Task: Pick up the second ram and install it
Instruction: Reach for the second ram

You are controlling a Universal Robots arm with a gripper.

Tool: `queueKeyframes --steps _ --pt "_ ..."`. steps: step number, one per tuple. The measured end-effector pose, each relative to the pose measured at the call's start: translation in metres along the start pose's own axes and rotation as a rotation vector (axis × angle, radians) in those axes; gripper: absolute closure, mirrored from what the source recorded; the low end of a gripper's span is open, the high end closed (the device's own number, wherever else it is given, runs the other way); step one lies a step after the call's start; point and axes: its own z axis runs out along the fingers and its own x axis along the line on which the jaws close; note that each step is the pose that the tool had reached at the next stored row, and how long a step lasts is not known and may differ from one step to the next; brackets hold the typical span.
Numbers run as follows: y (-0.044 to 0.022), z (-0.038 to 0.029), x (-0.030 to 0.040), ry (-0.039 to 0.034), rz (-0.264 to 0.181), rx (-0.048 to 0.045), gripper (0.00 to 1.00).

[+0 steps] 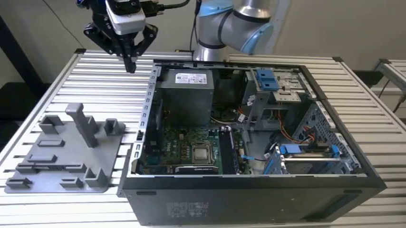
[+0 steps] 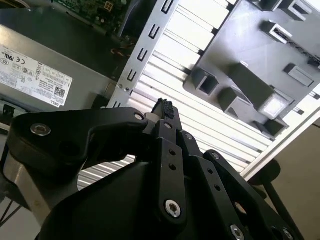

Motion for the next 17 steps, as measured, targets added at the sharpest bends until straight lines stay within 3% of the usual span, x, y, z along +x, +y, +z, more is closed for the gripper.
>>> queueKeyframes --steps 6,17 --pt "-0.0008 -0.0002 0.0115 0.0007 0.0 0.0 0.89" --pt "-0.0022 -0.0006 0.033 0.0084 0.0 0.0006 0.89"
